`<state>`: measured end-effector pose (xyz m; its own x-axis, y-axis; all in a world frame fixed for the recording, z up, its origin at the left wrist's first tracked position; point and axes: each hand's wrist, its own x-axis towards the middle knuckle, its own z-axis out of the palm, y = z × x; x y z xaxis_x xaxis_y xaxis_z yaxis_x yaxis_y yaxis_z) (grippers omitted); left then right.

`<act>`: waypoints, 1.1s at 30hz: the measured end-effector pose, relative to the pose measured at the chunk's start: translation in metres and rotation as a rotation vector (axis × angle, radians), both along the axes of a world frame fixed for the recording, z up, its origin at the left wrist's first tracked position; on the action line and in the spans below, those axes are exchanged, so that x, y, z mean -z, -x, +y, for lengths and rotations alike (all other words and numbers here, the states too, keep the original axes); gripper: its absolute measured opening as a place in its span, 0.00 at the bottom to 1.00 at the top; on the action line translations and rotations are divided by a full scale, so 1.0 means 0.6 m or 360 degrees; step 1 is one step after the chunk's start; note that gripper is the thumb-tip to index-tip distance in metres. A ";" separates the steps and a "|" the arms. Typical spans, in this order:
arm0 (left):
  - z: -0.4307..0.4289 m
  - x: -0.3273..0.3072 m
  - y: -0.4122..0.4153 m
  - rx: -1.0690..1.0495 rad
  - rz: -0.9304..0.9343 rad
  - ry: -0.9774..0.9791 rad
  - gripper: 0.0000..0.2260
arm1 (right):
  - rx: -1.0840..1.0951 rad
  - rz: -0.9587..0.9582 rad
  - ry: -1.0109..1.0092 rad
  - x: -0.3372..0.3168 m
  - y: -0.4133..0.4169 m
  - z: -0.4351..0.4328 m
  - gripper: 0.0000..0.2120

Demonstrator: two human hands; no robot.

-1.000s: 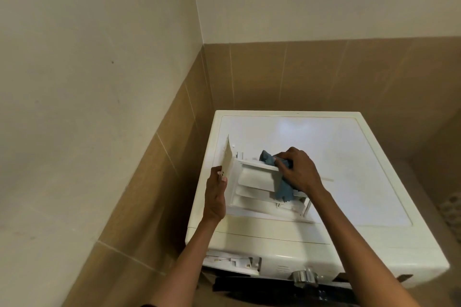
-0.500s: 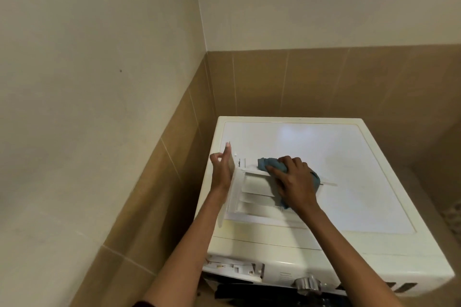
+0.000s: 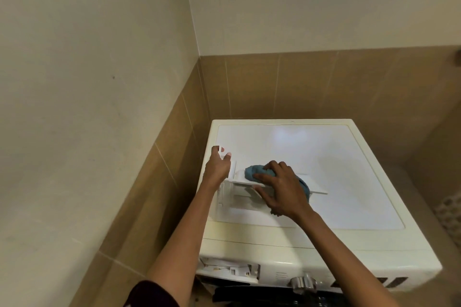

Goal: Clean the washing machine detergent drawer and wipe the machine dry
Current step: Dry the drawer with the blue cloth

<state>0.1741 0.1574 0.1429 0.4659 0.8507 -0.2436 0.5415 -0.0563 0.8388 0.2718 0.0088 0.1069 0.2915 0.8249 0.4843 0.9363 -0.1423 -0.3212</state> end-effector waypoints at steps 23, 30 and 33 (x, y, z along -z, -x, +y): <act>-0.010 -0.005 0.001 -0.0022 0.0119 -0.0187 0.21 | 0.0271 0.0405 0.0454 -0.055 0.033 0.101 0.12; -0.010 -0.002 0.002 -0.0039 0.0119 -0.0187 0.21 | 0.0207 0.0490 0.0331 -0.033 0.054 0.070 0.11; -0.011 -0.003 0.002 -0.0035 0.0090 -0.0199 0.21 | 0.0182 0.0467 0.0406 -0.039 0.042 0.057 0.11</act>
<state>0.1731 0.1506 0.1449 0.4354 0.8859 -0.1603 0.5900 -0.1463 0.7940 0.2466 0.0431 0.1305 0.4841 0.8619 0.1508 0.7834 -0.3501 -0.5136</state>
